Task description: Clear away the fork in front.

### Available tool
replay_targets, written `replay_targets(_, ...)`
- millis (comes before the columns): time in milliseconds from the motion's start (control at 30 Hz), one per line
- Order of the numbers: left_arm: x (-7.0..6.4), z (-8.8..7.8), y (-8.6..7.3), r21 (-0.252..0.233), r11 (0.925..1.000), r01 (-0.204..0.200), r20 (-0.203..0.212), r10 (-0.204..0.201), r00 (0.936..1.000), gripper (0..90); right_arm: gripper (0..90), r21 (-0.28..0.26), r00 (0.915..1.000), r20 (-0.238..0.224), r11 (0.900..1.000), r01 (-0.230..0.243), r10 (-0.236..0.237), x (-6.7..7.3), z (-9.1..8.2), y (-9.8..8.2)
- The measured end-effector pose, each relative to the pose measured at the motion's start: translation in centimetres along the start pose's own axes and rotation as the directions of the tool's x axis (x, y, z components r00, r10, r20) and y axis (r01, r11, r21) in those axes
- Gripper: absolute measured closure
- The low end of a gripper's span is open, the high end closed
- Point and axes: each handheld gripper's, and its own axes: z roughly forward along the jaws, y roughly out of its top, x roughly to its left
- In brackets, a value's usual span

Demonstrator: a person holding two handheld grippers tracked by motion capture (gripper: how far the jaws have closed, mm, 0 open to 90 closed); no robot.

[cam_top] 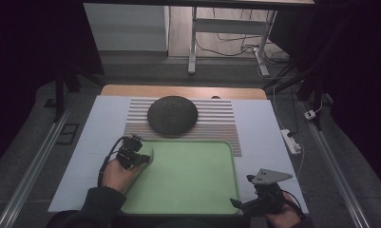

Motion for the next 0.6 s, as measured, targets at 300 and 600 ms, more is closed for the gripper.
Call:
replay_targets(300,-1.9,0.4,0.3,-0.009,0.9964,-0.084,0.059,0.084,0.9947,88.6,1.3,-0.003,1.0000,-0.002,1.000,0.002,-0.002,0.0,0.0,0.0)
replay_targets(600,-2.8,2.1,0.3,0.044,0.9891,-0.140,0.042,0.138,0.9895,88.6,1.4,0.000,1.0000,-0.005,1.000,0.000,0.000,0.0,0.0,0.0)
